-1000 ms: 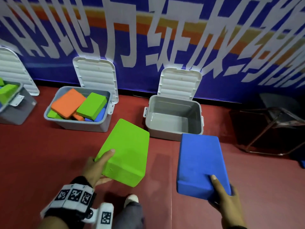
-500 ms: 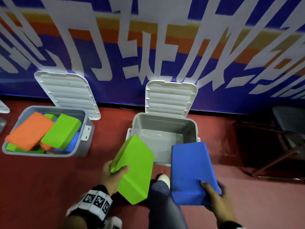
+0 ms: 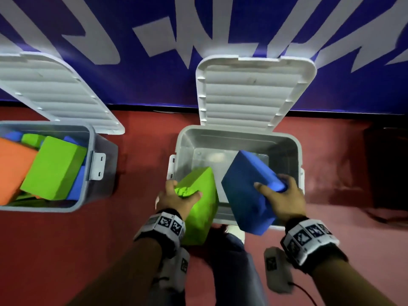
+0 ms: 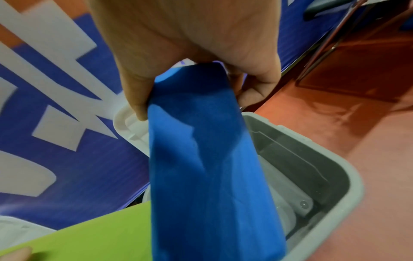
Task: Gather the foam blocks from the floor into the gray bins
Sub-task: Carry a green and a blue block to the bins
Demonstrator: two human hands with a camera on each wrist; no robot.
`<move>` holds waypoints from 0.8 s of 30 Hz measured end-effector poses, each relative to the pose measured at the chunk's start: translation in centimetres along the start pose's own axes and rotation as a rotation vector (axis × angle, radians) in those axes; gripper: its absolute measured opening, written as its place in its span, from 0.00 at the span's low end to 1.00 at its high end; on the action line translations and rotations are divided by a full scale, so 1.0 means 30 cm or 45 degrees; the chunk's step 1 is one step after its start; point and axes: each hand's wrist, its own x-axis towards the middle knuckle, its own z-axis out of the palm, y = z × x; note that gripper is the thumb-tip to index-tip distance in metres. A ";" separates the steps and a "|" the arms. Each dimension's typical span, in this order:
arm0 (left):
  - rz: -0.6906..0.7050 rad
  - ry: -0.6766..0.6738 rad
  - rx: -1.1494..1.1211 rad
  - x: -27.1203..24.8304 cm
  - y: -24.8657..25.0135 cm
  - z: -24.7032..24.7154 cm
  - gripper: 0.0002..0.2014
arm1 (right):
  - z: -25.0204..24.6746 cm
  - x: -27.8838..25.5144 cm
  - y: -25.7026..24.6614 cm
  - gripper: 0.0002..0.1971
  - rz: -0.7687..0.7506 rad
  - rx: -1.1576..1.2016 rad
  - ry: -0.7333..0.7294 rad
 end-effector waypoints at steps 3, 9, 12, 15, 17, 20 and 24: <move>0.046 -0.043 0.126 0.148 -0.021 0.066 0.40 | 0.123 0.120 -0.030 0.36 -0.007 -0.133 -0.042; 0.125 -0.237 0.564 0.391 -0.059 0.162 0.40 | 0.347 0.325 -0.107 0.34 -0.069 -0.432 -0.092; 0.169 -0.261 0.714 0.484 -0.065 0.184 0.41 | 0.444 0.426 -0.115 0.35 -0.104 -0.535 -0.104; 0.132 -0.355 0.788 0.575 -0.077 0.193 0.42 | 0.533 0.496 -0.120 0.36 -0.108 -0.624 -0.154; 0.133 -0.405 0.857 0.631 -0.081 0.202 0.44 | 0.591 0.524 -0.128 0.37 -0.118 -0.702 -0.225; 0.160 -0.450 0.899 0.693 -0.088 0.235 0.45 | 0.667 0.556 -0.130 0.37 -0.138 -0.757 -0.206; 0.191 -0.487 0.974 0.731 -0.073 0.264 0.46 | 0.756 0.599 -0.148 0.35 -0.039 -0.752 -0.187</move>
